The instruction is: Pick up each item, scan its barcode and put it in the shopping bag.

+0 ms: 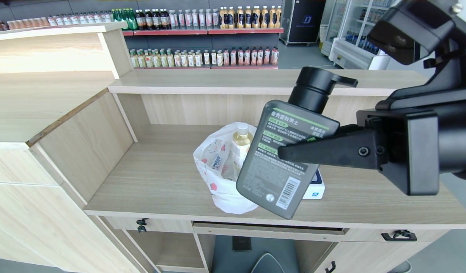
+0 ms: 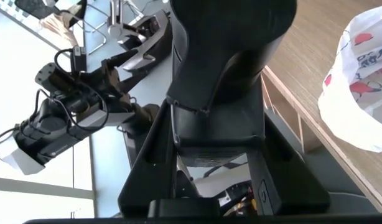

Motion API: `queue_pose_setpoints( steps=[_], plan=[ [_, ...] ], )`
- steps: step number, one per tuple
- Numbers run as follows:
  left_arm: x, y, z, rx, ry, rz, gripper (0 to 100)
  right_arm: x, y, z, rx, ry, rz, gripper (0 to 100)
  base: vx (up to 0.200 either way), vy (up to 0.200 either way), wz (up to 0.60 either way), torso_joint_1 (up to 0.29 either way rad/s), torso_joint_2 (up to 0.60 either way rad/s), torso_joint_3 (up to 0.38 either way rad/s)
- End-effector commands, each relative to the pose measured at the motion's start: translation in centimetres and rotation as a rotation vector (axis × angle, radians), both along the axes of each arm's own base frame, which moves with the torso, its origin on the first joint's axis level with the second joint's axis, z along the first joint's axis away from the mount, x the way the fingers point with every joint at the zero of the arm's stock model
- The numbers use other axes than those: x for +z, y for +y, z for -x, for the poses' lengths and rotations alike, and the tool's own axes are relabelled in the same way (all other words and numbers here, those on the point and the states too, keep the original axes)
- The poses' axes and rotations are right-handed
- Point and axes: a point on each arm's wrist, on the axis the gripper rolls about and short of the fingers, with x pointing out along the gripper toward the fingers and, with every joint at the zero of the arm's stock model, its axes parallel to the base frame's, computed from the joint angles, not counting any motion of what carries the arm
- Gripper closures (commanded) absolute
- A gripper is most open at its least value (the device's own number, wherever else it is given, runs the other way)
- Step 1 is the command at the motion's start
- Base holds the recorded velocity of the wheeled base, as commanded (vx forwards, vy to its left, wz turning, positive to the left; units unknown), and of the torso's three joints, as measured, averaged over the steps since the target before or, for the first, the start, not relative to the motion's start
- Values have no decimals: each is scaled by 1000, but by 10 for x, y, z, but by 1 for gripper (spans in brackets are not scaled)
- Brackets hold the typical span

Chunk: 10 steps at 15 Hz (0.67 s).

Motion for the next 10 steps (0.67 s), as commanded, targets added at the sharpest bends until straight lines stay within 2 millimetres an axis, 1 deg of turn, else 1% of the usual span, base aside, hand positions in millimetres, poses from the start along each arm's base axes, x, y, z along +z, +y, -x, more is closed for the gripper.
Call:
queue_pose_setpoints(
  steps=[1, 3, 4, 5, 6, 7, 8, 9, 10],
  plan=[
    [0, 0, 0, 1, 0, 0, 0, 0, 0, 0, 1, 0, -1, 100, 0, 0, 0, 0, 0, 0],
    [0, 0, 0, 1, 0, 0, 0, 1, -1, 0, -3, -7, -1, 100, 0, 0, 0, 0, 0, 0],
    [0, 0, 0, 1, 0, 0, 0, 3, -5, -4, -22, -57, 9, 100, 0, 0, 0, 0, 0, 0],
    [0, 0, 0, 1, 0, 0, 0, 3, -17, -19, -108, -207, 78, 100, 0, 0, 0, 0, 0, 0],
    [0, 0, 0, 1, 0, 0, 0, 5, -39, -44, -263, -449, 236, 100, 0, 0, 0, 0, 0, 0],
    [0, 0, 0, 1, 0, 0, 0, 12, -68, -62, -366, -650, 377, 100, 0, 0, 0, 0, 0, 0],
    [0, 0, 0, 1, 0, 0, 0, 21, -91, -66, -451, -717, 403, 100, 0, 0, 0, 0, 0, 0],
    [0, 0, 0, 1, -2, 0, 0, 25, -106, -62, -518, -736, 410, 100, 0, 0, 0, 0, 0, 0],
    [0, 0, 0, 1, 0, 0, 0, 25, -118, -58, -564, -739, 424, 100, 0, 0, 0, 0, 0, 0]
  ],
)
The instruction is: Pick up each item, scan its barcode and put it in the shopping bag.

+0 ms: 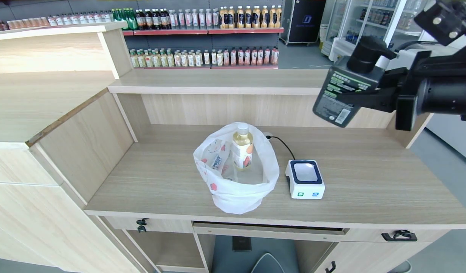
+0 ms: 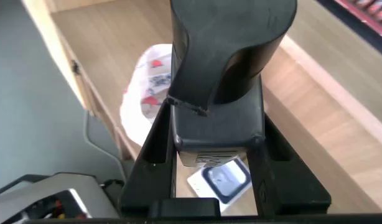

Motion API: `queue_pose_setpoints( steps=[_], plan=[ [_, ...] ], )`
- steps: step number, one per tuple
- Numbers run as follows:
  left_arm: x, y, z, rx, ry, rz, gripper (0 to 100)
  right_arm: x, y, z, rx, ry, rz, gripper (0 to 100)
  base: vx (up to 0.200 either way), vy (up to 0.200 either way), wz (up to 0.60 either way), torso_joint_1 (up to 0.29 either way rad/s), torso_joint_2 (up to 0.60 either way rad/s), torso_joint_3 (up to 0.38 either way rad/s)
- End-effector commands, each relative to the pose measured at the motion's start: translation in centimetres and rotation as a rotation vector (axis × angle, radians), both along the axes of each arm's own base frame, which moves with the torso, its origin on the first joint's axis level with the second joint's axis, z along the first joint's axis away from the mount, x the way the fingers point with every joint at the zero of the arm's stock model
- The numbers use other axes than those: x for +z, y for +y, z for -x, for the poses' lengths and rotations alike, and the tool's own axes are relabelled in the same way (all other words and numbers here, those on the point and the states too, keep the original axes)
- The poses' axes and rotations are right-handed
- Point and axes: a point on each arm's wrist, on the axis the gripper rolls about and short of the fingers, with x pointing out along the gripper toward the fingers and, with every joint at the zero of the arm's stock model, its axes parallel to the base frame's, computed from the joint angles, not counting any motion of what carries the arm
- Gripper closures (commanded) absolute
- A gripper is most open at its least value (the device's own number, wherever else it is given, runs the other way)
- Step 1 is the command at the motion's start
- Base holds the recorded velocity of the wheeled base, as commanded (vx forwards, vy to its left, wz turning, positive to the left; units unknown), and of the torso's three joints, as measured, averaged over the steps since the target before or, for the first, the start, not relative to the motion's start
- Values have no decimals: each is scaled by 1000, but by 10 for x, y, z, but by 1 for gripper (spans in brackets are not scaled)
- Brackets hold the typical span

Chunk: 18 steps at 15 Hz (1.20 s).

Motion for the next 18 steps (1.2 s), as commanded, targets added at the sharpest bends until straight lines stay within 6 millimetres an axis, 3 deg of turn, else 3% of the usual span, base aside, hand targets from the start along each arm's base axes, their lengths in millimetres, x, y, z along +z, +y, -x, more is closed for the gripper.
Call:
queue_pose_setpoints(
  steps=[1, 3, 4, 5, 7, 9, 14, 18],
  plan=[
    [0, 0, 0, 1, 0, 0, 0, 3, -59, 3, -236, -88, 38, 100, 0, 0, 0, 0, 0, 0],
    [0, 0, 0, 1, 0, 0, 0, -17, -84, 2, -331, -88, 116, 100, 0, 0, 0, 0, 0, 0],
    [0, 0, 0, 1, 0, 0, 0, -38, -120, 5, -473, -58, 202, 100, 0, 0, 0, 0, 0, 0],
    [0, 0, 0, 1, 0, 0, 0, -45, -131, 12, -485, -49, 232, 100, 0, 0, 0, 0, 0, 0],
    [0, 0, 0, 1, 0, 0, 0, -60, -151, 20, -414, -40, 241, 100, 0, 0, 0, 0, 0, 0],
    [0, 0, 0, 1, -2, 0, 0, -75, -171, 12, -321, -81, 370, 100, 0, 0, 0, 0, 0, 0],
    [0, 0, 0, 1, 0, 0, 0, -99, -186, -19, -155, -166, 496, 100, 0, 0, 480, 1, -4, 1],
    [0, 0, 0, 1, 0, 0, 0, -135, -197, -50, 25, -238, 537, 100, 0, 0, 0, 0, 0, 0]
  ],
)
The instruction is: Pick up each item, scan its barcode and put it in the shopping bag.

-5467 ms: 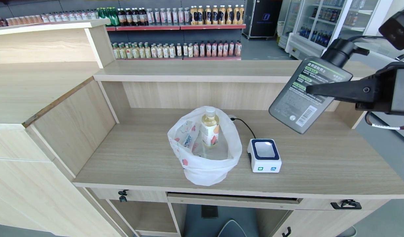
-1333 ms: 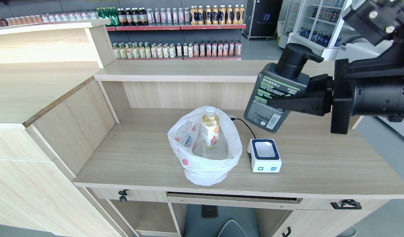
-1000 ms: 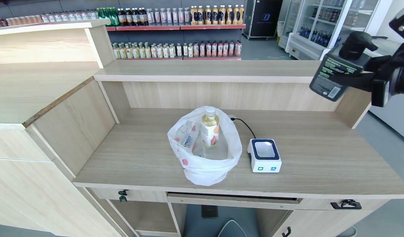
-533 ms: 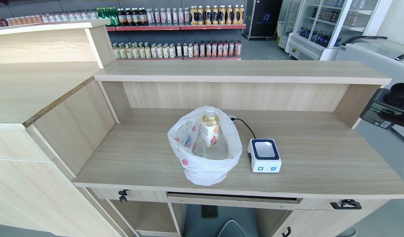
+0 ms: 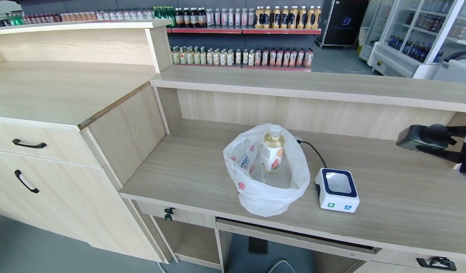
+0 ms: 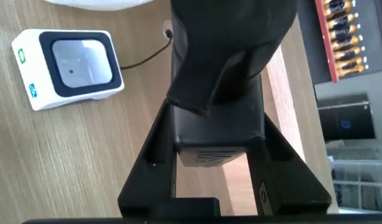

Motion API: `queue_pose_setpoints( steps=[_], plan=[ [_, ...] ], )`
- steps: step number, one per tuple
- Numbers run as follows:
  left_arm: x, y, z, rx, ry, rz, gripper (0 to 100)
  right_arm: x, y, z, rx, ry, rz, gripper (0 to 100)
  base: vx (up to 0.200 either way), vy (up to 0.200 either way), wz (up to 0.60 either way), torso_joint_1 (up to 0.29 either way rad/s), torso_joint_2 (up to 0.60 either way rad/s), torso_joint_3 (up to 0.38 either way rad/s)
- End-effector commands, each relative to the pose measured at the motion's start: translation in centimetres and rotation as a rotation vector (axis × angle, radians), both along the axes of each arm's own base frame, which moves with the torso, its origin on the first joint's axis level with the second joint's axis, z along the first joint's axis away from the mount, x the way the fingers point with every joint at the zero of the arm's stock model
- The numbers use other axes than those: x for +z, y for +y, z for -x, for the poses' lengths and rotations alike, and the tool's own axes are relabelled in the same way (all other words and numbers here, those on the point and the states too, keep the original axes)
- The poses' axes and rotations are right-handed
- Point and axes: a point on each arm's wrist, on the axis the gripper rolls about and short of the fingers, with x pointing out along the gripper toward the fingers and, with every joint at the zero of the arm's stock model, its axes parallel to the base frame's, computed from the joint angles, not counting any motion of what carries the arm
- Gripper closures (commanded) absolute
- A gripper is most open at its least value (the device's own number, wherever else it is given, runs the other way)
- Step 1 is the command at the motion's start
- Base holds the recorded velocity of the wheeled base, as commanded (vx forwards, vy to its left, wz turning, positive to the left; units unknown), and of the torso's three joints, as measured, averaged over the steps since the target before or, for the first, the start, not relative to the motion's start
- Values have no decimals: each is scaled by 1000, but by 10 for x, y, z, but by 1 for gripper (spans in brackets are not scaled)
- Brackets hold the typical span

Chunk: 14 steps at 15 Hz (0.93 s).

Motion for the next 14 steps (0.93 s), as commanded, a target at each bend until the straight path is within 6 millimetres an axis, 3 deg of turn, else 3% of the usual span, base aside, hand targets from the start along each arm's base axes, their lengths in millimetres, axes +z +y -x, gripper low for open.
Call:
queue_pose_setpoints(
  steps=[1, 7, 14],
  plan=[
    [0, 0, 0, 1, 0, 0, 0, -35, -5, -25, 109, 48, -13, 100, 0, 0, 0, 0, 0, 0],
    [0, 0, 0, 1, -2, 0, 0, -80, -5, -54, 258, 61, 18, 100, 0, 0, 0, 0, 0, 0],
    [0, 0, 0, 1, -2, 0, 0, -95, 17, -83, 365, 39, 38, 100, 0, 0, 0, 0, 0, 0]
  ],
)
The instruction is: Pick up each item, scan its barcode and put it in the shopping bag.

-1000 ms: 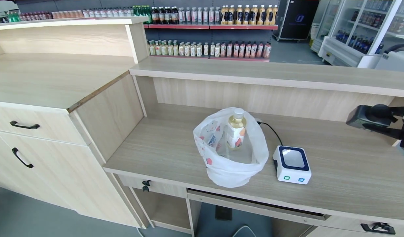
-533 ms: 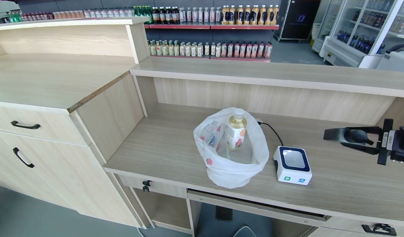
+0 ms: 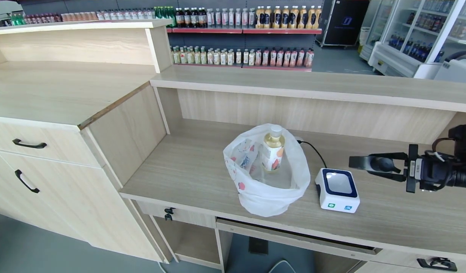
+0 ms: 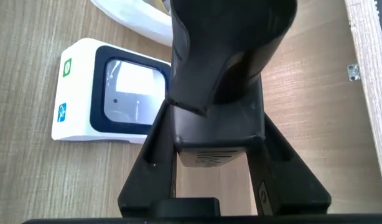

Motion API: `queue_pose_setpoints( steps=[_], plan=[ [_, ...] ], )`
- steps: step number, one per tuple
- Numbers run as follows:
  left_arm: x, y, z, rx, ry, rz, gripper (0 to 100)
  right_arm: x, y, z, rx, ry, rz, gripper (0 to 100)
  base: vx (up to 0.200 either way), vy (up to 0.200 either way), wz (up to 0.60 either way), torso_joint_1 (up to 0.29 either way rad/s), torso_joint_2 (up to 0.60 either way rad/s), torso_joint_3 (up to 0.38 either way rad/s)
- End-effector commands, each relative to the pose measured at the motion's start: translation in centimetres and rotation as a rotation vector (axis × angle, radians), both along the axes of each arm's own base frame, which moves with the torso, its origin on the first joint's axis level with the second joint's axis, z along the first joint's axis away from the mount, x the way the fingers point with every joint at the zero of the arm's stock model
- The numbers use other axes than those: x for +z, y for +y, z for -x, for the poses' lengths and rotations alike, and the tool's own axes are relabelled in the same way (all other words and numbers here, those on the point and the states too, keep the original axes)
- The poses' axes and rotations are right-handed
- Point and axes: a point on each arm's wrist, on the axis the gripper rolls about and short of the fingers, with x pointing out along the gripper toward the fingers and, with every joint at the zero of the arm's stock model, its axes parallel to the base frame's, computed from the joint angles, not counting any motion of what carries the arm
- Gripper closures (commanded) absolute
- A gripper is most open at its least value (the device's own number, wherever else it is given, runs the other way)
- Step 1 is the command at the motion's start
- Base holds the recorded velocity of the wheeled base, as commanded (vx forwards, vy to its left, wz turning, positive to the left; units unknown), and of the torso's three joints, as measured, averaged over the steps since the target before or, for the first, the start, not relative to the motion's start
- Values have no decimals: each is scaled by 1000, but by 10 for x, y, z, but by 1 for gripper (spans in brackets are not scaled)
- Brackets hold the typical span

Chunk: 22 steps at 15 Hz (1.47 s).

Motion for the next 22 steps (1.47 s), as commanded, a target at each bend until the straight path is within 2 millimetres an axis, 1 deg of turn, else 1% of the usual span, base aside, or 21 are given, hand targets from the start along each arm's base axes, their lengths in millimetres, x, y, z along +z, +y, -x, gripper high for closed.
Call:
queue_pose_setpoints(
  steps=[1, 6, 9, 15, 19, 22],
  plan=[
    [0, 0, 0, 0, 0, 0, 0, -9, 7, -12, 34, 8, -5, 100, 0, 0, 0, 0, 0, 0],
    [0, 0, 0, 0, 0, 0, 0, -19, 11, -20, 51, 30, -12, 100, 0, 0, 0, 0, 0, 0],
    [0, 0, 0, 0, 0, 0, 0, -19, 18, -27, 75, 6, -5, 100, 0, 0, 0, 0, 0, 0],
    [0, 0, 0, 0, 0, 0, 0, -29, 30, -39, 114, -24, 1, 100, 0, 0, 0, 0, 0, 0],
    [0, 0, 0, 0, 0, 0, 0, -34, 31, -51, 122, -41, 5, 100, 0, 0, 0, 0, 0, 0],
    [0, 0, 0, 0, 0, 0, 0, -36, 32, -51, 124, -37, 4, 100, 0, 0, 0, 0, 0, 0]
  ],
)
